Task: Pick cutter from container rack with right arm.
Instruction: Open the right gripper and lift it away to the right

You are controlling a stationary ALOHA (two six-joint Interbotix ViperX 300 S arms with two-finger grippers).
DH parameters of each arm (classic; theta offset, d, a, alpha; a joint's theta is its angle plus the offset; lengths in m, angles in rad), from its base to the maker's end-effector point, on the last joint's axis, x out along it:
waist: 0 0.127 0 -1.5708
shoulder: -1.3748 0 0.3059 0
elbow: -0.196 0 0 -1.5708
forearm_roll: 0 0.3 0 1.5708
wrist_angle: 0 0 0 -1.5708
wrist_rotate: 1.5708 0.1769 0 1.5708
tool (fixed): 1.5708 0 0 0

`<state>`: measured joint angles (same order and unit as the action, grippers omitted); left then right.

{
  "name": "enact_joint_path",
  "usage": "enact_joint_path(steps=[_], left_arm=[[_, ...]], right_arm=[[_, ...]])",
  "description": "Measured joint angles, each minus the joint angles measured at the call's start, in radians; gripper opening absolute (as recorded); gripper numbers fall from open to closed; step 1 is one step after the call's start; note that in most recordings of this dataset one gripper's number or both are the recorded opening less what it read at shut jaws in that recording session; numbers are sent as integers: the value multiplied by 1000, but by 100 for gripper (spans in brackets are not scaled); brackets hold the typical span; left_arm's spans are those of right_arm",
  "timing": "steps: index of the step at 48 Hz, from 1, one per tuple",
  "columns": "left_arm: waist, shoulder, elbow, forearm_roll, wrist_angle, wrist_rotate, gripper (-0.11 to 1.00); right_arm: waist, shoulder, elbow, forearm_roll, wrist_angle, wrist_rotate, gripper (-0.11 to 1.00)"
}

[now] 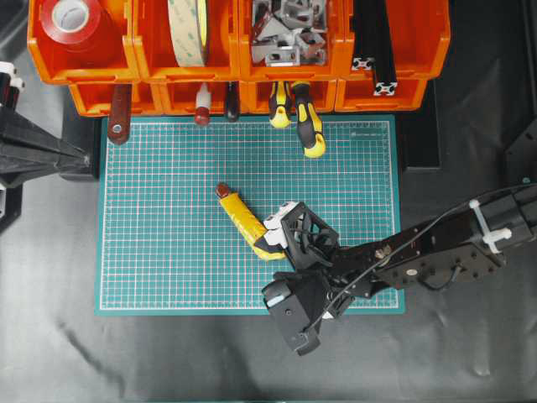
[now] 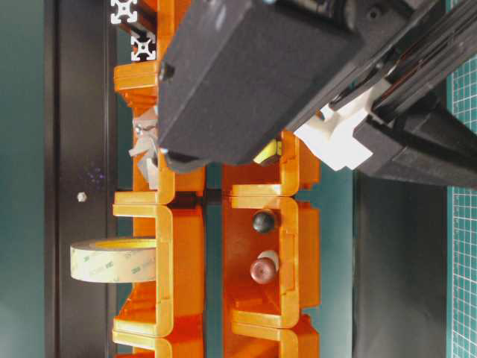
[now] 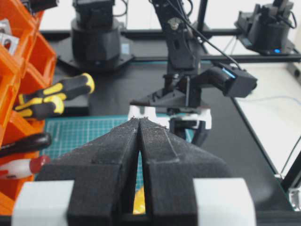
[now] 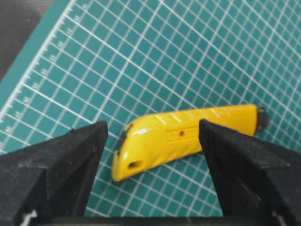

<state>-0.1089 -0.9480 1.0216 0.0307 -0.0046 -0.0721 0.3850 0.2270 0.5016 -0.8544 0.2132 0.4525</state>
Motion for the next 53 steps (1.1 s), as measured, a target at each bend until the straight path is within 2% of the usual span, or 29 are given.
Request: enact_joint_path(steps=[7,21,32,47,53], left_arm=[[-2,0,0,0,0,0,0],[-2,0,2,0,-2,0,0],[-2,-2,0,0,6,0,0],[-2,-17,0,0,31,0,0],[-2,-29,0,0,54,2,0]], right_arm=[[3,-2,0,26,25,46,76],[3,-71,15,29,69,140,76],[2,-224,54,31,163,202,76],[5,-479,141,29,175,342,76],[11,-565,176,29,175,377,76]])
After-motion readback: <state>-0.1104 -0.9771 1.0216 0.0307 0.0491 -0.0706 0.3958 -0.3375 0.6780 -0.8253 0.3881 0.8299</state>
